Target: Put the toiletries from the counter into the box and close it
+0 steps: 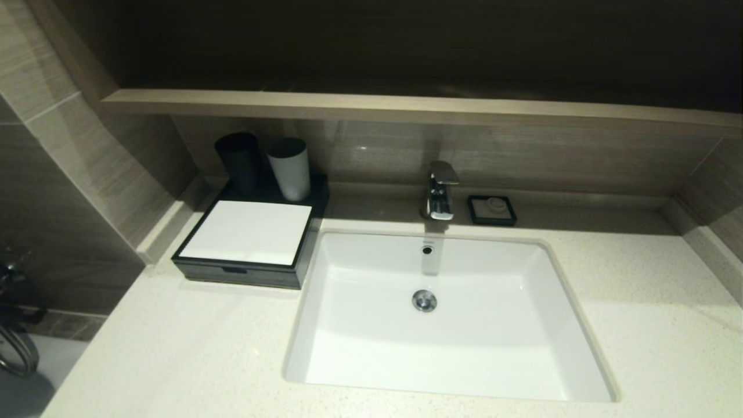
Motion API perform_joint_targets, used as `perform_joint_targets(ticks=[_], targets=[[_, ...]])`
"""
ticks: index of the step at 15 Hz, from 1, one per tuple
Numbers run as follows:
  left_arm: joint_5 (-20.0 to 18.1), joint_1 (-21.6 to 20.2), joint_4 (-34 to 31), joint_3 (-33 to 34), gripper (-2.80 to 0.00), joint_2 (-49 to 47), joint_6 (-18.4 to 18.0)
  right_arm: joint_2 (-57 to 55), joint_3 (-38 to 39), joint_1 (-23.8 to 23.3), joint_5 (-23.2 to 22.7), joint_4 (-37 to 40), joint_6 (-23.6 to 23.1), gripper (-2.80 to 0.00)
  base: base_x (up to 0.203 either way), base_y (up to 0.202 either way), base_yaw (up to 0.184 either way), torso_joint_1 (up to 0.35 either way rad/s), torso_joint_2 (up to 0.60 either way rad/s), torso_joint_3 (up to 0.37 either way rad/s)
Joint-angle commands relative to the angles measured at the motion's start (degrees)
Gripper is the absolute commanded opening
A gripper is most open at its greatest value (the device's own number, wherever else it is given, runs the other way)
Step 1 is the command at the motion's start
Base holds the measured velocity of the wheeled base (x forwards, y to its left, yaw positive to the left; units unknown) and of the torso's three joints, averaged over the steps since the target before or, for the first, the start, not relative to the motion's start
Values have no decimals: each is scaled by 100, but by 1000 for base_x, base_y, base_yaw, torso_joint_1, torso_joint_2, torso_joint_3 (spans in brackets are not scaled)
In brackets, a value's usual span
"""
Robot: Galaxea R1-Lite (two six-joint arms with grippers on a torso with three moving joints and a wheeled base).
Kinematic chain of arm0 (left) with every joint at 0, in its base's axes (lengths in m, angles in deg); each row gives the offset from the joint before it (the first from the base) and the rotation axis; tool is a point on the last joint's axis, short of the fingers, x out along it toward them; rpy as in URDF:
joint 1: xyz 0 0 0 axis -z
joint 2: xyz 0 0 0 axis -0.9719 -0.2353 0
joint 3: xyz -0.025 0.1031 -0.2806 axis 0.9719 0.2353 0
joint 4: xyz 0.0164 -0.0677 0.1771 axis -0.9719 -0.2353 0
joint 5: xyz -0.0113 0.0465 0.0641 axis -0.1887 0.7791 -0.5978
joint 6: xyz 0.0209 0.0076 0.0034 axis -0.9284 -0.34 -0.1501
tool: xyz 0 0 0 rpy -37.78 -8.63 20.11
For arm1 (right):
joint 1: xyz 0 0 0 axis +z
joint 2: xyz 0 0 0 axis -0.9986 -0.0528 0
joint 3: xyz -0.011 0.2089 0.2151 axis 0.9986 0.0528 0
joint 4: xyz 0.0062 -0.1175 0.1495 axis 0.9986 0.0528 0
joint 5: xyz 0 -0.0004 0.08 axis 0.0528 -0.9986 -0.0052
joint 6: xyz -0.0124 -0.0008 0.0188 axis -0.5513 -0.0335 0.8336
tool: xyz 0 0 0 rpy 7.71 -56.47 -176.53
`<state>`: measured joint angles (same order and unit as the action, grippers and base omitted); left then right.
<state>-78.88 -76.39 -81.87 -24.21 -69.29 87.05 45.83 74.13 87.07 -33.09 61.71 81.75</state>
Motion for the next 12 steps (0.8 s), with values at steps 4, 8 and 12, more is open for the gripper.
perform_joint_targets(ticks=[4, 8, 12], targets=[[2, 0, -2, 1, -280, -9, -1, 6, 1, 8, 0, -3, 0, -280, 0, 0, 0, 0, 0, 0], [2, 0, -2, 1, -280, -9, -1, 6, 1, -1, 0, 0, 0, -280, 0, 0, 0, 0, 0, 0], [2, 0, -2, 1, -280, -9, -1, 5, 1, 0, 0, 0, 0, -280, 0, 0, 0, 0, 0, 0]])
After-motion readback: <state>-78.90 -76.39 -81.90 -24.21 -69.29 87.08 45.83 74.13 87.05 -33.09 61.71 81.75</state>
